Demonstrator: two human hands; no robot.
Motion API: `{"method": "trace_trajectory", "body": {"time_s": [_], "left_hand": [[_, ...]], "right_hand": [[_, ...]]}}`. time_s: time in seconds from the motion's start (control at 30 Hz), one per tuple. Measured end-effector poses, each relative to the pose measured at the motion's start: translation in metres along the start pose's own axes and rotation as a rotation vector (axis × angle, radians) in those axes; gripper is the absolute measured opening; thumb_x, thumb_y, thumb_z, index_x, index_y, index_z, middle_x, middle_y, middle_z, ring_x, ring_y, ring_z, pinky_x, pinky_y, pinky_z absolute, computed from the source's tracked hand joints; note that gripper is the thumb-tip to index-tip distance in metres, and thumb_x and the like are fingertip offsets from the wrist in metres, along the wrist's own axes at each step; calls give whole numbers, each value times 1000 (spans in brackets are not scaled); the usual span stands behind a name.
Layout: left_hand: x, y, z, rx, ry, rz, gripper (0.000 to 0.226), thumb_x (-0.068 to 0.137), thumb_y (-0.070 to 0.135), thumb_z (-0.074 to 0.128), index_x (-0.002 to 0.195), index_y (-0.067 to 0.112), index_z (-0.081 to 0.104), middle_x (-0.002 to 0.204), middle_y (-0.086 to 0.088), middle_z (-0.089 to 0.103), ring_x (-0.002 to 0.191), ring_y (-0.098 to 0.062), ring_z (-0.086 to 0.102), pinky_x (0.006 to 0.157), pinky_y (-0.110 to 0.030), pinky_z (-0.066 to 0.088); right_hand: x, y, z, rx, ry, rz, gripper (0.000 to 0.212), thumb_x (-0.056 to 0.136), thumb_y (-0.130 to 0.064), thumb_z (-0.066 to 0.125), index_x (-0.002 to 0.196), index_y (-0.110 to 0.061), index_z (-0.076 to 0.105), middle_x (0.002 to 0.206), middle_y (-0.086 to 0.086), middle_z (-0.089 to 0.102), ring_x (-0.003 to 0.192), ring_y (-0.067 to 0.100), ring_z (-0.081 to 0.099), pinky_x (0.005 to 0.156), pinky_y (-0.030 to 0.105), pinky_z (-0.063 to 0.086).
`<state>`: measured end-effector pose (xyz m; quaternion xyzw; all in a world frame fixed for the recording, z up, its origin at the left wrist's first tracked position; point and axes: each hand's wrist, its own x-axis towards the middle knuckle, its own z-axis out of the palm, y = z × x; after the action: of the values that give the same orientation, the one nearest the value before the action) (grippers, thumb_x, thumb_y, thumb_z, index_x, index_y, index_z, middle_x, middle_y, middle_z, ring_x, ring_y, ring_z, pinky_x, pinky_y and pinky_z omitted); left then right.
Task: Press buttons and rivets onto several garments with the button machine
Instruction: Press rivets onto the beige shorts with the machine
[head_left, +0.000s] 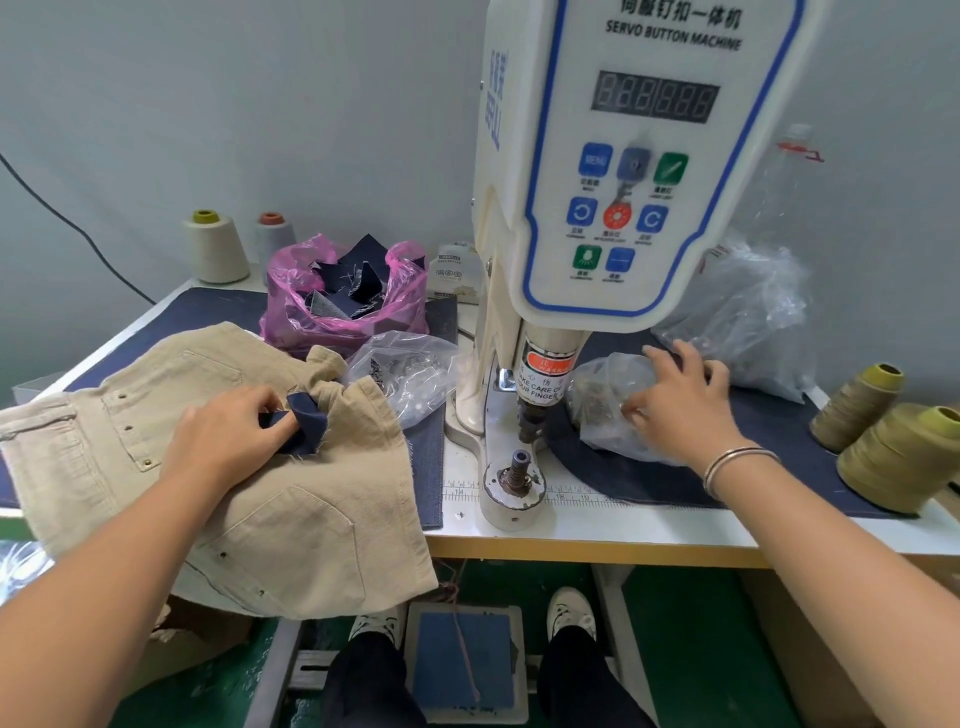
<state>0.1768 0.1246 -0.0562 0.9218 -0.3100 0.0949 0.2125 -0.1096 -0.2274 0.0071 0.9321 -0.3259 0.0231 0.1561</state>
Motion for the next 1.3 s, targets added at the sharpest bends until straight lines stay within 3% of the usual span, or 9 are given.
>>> {"method": "trace_trajectory", "body": {"time_s": [0.1,0.3,0.57,0.77,0.9,1.03,1.1,1.2,1.3], "left_hand": [[0,0,0,-3,-1,-4,33,75,59,38,67,28,46,76,5,57,75,-23,52,69,-38,41],[1,-2,2,0,-2,-8,30,83,54,47,67,28,46,76,5,59,75,-23,52,69,-37,39],[1,0,0,21,-23,-32,25,88,45,55,72,26,50,81,2,61,78,-25,52,69,-38,41],[1,2,-1,19,-7,-49,23,88,39,60,72,26,51,79,2,60,77,-24,52,68,-37,40],[0,4,-2,37,-6,-39,22,88,40,59,73,26,52,79,3,60,76,-24,52,67,-36,39],[1,4,-2,50,1,-33,23,88,39,59,71,26,51,78,2,60,75,-24,52,64,-35,38],[1,3,-1,49,3,-27,24,89,39,59,70,25,51,76,3,59,73,-24,52,63,-35,37],[0,3,-1,53,11,-23,25,89,39,60,70,25,51,75,3,59,72,-24,52,62,-35,37],[-1,4,-3,46,13,-21,25,88,36,62,69,25,51,74,2,59,72,-24,52,62,-35,37]], "right_hand": [[10,-12,10,-43,-45,-3,25,95,-39,43,103,-42,67,150,3,22,138,32,8,105,47,15],[20,-28,14,-131,15,39,25,89,-21,47,98,-34,67,115,1,47,114,24,36,98,44,26],[21,-31,12,-208,-23,19,18,86,-17,52,94,-28,62,105,-1,53,107,21,47,110,56,13],[11,-25,11,-13,28,84,15,88,-22,56,73,-25,57,108,-1,39,111,22,38,108,71,2],[-2,-20,3,196,148,143,10,84,-28,66,78,-23,72,122,0,44,131,24,25,111,61,-6],[-32,-28,-14,595,504,256,9,76,-24,76,71,-19,72,114,3,53,121,26,36,103,38,18],[-52,-44,-25,1093,484,362,13,76,-25,77,68,-21,67,98,-2,57,100,16,49,88,30,32],[-83,-84,-34,2074,-24,621,14,74,-19,76,77,-15,64,70,0,61,62,10,53,56,24,44],[-96,-110,-35,2518,-465,774,18,69,-13,76,79,-6,62,57,2,55,42,9,47,34,17,36]]}}
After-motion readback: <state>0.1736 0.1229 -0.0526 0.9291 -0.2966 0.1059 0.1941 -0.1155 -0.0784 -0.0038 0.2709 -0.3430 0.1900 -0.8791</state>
